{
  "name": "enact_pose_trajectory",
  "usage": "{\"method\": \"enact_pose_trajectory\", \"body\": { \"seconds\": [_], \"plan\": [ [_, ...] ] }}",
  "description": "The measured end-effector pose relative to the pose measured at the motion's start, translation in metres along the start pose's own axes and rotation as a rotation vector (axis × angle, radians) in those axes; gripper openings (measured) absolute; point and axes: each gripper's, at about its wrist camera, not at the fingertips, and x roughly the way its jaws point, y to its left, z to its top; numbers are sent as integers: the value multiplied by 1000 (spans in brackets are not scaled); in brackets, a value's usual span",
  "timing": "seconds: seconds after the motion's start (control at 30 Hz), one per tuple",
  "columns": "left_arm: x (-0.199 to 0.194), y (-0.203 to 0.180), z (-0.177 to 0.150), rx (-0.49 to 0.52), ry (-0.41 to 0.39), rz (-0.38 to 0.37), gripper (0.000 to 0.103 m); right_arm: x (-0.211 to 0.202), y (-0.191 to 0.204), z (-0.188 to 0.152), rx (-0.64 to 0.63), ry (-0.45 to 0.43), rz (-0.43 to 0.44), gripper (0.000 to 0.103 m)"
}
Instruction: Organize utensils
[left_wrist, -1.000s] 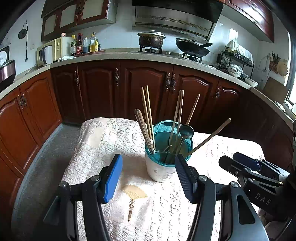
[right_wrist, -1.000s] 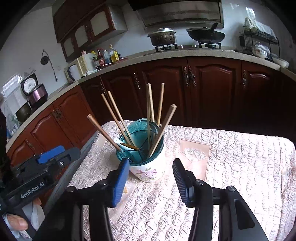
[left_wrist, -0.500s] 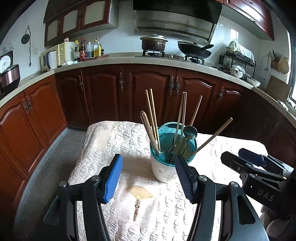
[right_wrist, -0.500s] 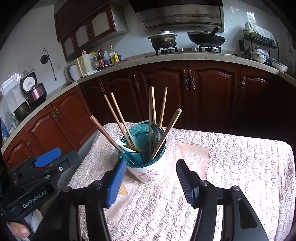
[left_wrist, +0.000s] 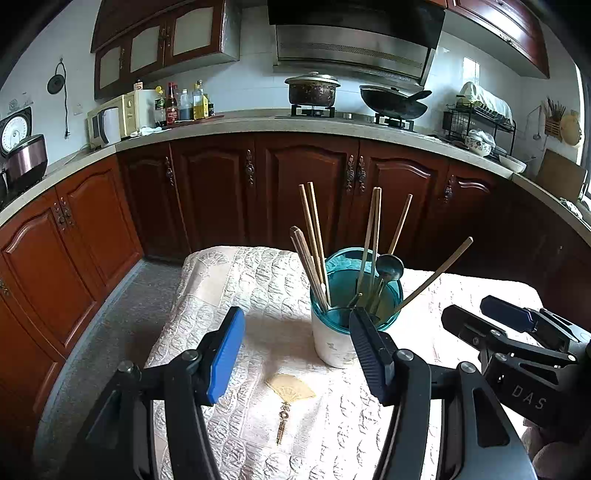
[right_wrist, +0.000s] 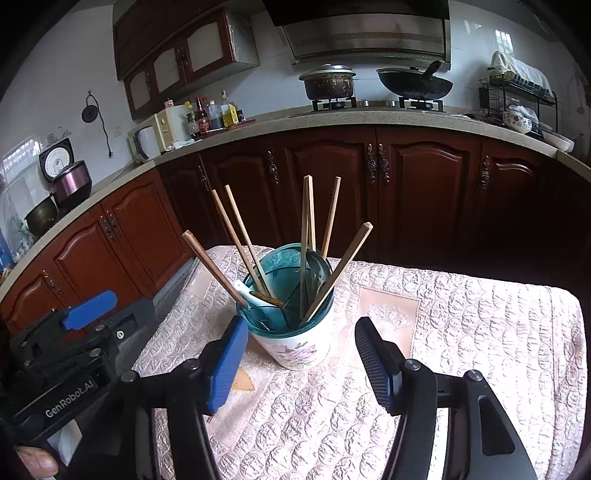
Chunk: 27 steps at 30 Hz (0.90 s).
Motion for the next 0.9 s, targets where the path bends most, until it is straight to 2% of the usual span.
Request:
{"method": "enact_pose_trajectory", "body": {
  "seconds": [0.9],
  "plan": [
    [5, 2, -1, 3, 7, 10, 60, 8, 4, 3, -17, 10, -2, 65]
  ]
}}
